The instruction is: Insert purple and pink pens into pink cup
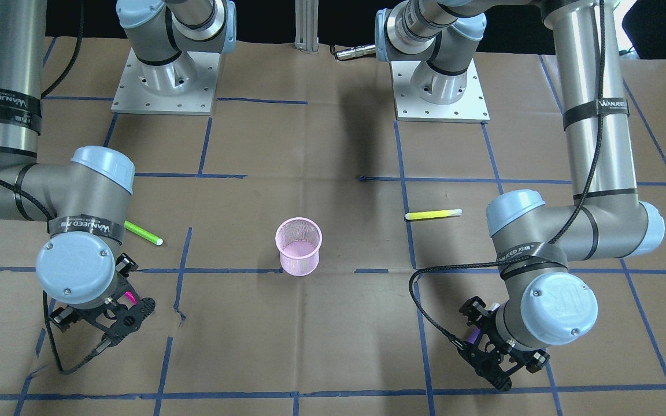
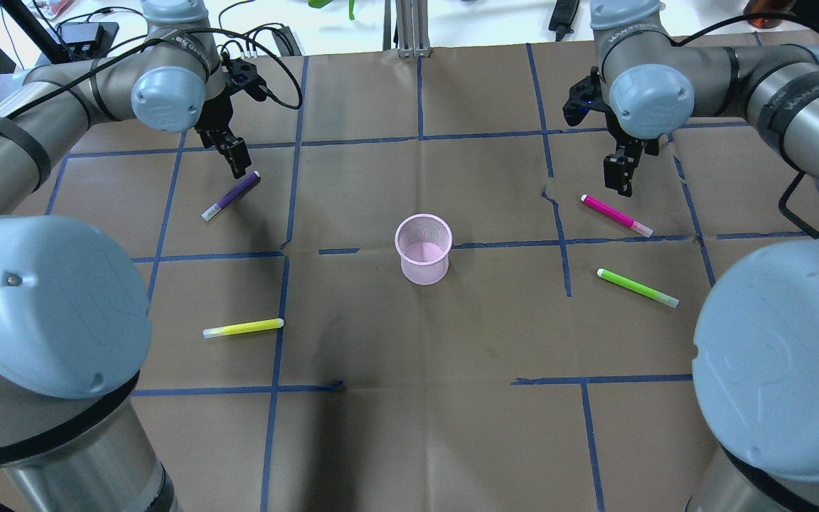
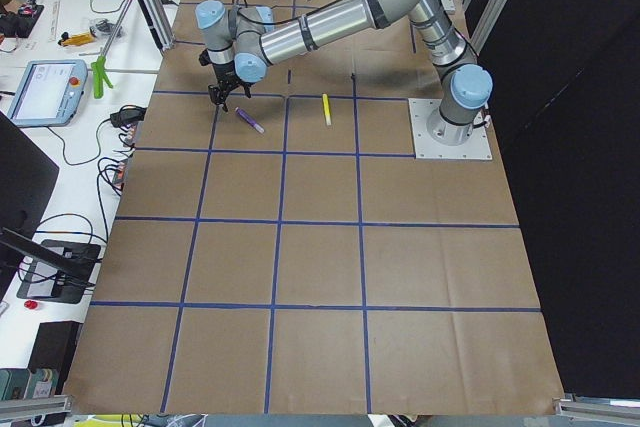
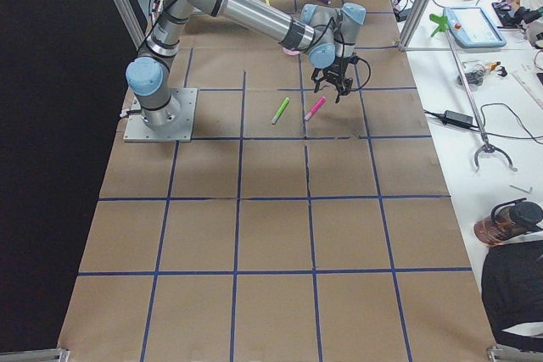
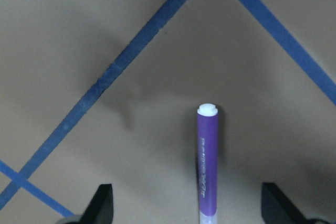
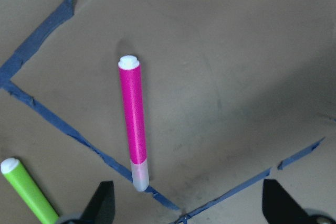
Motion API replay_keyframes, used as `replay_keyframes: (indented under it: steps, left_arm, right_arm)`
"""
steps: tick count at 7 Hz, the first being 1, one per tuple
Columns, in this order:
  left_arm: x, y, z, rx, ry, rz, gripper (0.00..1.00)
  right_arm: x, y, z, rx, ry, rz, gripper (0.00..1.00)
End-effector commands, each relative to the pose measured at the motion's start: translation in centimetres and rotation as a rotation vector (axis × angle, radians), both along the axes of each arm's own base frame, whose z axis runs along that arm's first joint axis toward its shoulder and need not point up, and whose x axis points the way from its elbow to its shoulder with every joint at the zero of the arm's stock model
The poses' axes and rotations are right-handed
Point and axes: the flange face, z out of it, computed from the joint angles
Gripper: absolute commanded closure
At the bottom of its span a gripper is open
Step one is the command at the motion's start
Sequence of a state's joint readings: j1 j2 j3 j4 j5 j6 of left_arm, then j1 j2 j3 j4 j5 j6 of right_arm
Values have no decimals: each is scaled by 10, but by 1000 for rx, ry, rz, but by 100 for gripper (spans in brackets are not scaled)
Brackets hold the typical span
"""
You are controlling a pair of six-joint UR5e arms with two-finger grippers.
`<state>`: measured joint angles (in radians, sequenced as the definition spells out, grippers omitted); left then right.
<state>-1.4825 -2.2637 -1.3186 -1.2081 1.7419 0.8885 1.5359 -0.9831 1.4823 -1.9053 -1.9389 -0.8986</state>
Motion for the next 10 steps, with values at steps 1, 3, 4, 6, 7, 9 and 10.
replay_keyframes:
  steps: [1, 3, 4, 6, 7, 9, 10]
  left_arm:
    - [1, -3, -29, 38, 2, 2, 2]
    - [-5, -4, -42, 53, 6, -2, 2]
    - [-8, -4, -42, 53, 6, -8, 13]
    - [-30, -4, -33, 50, 1, -37, 11]
    - [-39, -6, -16, 124, -36, -62, 10]
    - [-38, -20, -42, 203, -92, -67, 10]
    - [-36, -22, -52, 213, -120, -63, 10]
  right_arm:
    - [7, -3, -28, 33, 2, 11, 0]
    - [9, 10, -42, 65, 5, -26, 0]
    - [10, 17, -52, 77, 8, -56, 0]
    - [8, 19, -53, 83, 13, -58, 0]
    - [8, 19, -57, 87, 13, -58, 0]
    - [8, 18, -56, 80, 16, -57, 0]
    - [9, 17, -57, 74, 5, -58, 0]
